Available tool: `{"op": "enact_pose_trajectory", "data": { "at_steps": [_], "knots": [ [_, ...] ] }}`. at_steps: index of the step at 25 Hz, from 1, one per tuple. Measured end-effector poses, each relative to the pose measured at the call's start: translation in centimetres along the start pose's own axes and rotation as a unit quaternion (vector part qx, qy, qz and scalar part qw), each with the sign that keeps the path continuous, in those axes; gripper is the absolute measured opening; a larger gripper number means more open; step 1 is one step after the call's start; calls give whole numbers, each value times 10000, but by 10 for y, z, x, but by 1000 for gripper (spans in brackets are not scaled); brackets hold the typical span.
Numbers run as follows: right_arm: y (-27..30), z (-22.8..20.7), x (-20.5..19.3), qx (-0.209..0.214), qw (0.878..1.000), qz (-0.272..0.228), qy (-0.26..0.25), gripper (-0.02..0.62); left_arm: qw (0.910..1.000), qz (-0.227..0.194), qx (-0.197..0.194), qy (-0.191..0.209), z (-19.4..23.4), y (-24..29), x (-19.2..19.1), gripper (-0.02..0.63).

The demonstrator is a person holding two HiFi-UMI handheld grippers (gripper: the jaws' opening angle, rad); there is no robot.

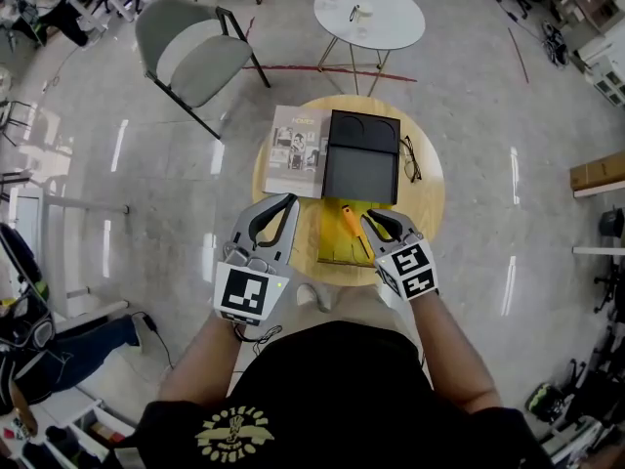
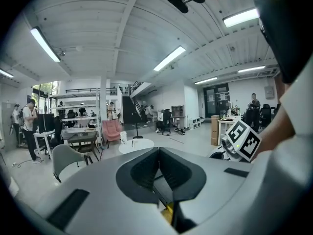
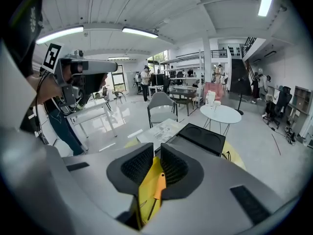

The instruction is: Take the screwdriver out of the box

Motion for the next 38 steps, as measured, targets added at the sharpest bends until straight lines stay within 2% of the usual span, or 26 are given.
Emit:
{"op": "enact_pose_trajectory", "data": {
  "at_steps": [13, 18, 33, 38],
  "knots": [
    [34, 9, -29, 294, 9987, 416, 37, 115, 9999, 14, 165, -47, 5, -2, -1, 17],
    [48, 8, -40, 312, 9980, 542, -11, 134, 9997, 163, 160, -61, 5, -3, -8, 17],
    [91, 8, -81, 349, 9939, 1044, 58, 145, 9993, 277, 233, -106, 3, -8, -13, 17],
    [105, 7, -97, 324, 9913, 1275, 68, 152, 9996, 132, 261, -33, 3, -7, -8, 17]
  ]
}}
Point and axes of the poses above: the fingertips, and each gripper's own axes: y forward along the fingers, z to its left, x out of its top, the point moved 5 cm from there along -y, backward along the fingers, and after that the axes turned 12 degrees about -x, right-handed, at the moved point
